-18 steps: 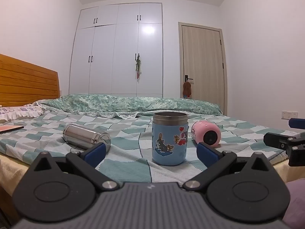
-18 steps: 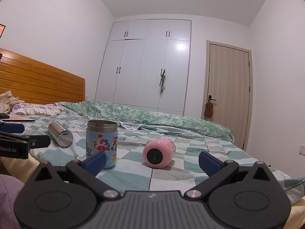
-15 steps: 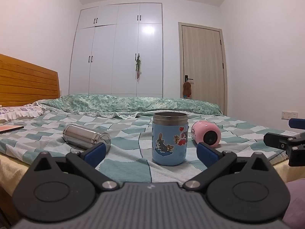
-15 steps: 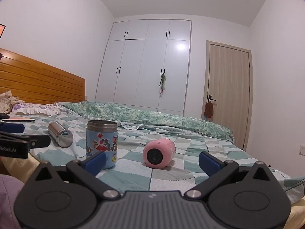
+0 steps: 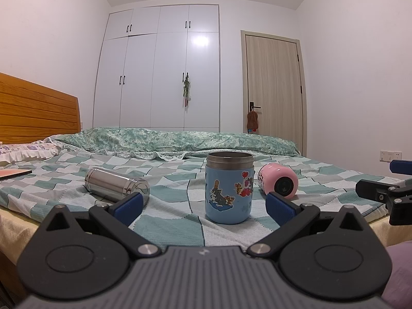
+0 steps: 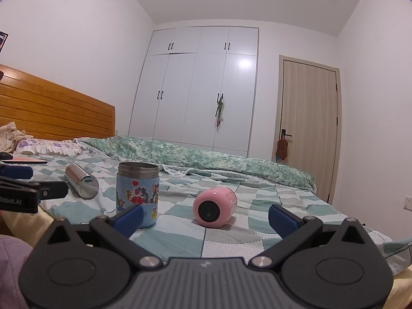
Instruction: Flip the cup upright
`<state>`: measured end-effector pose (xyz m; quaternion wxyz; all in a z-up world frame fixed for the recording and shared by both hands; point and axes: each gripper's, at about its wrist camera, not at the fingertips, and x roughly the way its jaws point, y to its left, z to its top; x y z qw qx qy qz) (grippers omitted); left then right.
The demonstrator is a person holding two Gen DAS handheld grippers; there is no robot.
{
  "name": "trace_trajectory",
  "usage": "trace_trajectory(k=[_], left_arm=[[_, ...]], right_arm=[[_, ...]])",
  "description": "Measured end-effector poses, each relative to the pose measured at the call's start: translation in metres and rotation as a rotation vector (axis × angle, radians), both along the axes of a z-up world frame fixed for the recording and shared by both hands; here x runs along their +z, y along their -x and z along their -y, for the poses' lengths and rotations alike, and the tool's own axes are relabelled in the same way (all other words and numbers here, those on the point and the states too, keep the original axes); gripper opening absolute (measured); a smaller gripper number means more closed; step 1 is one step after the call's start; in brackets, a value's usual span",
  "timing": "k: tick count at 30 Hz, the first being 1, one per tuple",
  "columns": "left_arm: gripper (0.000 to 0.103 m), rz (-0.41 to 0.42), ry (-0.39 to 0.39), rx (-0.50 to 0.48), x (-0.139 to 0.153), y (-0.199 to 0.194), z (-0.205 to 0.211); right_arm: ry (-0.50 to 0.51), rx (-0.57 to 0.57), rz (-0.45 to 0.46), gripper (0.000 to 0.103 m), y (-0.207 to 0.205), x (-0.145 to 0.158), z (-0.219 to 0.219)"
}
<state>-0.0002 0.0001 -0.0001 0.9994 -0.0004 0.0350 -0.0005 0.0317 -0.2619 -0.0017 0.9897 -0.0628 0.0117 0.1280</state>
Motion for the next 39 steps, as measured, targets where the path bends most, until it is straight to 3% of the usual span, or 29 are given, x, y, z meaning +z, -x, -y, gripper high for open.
trace_trajectory(k=[39], left_arm=[[0.103, 0.002, 0.003, 0.002, 0.0, 0.0001, -0.0001]], right_arm=[[0.002, 0.0, 0.001, 0.103, -0.0001, 0.0, -0.001]])
